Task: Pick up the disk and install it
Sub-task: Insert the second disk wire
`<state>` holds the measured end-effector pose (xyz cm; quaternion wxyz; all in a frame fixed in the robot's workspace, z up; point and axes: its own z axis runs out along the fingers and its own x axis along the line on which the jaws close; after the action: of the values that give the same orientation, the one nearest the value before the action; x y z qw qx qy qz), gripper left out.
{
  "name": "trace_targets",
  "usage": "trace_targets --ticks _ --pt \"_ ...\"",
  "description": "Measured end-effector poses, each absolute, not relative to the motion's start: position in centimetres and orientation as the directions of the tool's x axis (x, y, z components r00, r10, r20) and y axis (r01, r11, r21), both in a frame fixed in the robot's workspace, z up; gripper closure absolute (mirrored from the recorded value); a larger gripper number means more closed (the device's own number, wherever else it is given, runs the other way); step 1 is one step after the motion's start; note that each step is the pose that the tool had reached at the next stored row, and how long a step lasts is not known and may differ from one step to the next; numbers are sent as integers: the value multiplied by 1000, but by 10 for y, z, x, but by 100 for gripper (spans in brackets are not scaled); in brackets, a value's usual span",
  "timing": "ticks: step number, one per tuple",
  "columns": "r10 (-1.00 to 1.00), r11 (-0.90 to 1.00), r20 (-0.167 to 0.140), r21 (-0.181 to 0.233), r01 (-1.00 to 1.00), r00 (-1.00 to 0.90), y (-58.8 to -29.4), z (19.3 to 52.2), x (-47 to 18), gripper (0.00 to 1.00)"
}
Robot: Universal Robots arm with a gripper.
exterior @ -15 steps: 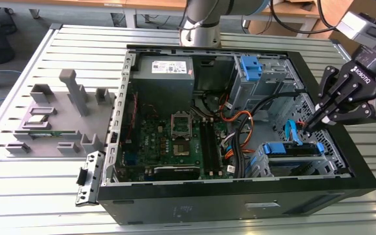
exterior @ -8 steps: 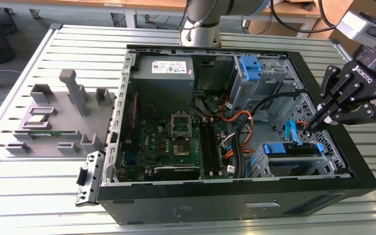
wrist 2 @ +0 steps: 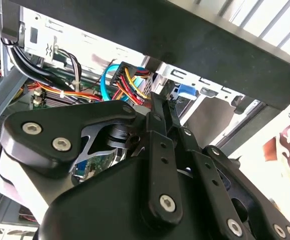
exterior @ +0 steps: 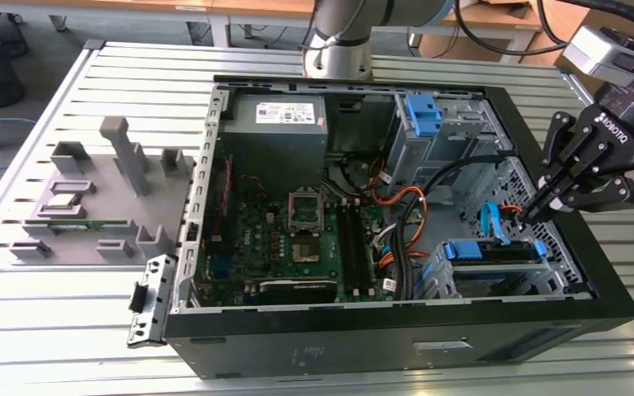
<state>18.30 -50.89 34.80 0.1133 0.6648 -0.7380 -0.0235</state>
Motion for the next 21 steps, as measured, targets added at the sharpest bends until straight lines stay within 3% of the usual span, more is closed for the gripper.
trace_targets --ticks 21 --pt "-994 75 86 123 -990 -65 -512 345 172 82"
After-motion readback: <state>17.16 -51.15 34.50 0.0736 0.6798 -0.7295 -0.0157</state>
